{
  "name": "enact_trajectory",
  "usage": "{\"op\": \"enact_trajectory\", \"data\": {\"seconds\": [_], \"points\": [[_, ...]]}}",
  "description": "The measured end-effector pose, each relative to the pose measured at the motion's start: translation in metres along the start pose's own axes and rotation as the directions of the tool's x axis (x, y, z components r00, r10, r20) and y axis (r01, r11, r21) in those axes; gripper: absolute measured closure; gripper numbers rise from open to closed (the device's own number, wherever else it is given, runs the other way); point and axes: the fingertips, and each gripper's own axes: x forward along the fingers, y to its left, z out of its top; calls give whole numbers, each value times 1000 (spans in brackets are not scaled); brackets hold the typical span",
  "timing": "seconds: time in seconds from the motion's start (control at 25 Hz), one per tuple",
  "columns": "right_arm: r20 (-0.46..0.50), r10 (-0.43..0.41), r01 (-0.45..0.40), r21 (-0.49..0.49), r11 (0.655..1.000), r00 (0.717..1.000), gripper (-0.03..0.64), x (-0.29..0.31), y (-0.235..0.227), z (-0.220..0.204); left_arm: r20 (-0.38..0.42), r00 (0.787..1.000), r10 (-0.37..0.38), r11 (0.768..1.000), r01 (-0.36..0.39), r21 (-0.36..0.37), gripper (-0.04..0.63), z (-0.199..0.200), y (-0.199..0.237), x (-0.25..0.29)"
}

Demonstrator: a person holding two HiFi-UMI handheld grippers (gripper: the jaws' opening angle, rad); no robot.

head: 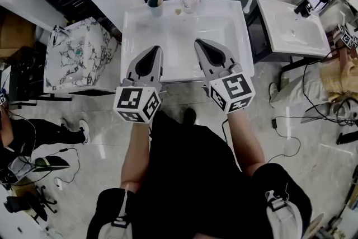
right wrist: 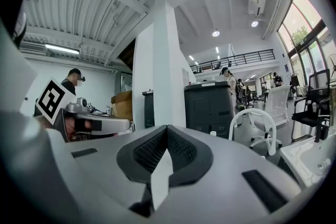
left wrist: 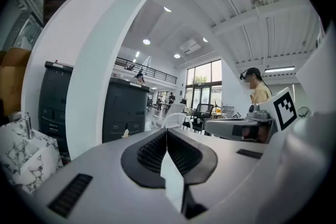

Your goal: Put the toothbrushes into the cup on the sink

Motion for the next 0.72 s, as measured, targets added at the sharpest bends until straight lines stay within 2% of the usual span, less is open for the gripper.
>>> {"op": "enact_trajectory", "data": {"seconds": [0.72], "points": [[-8, 7, -7, -6, 1000, 1000, 586, 0, 3, -2, -9, 1000, -2, 1000, 2, -1, 580, -2, 1, 0]]}}
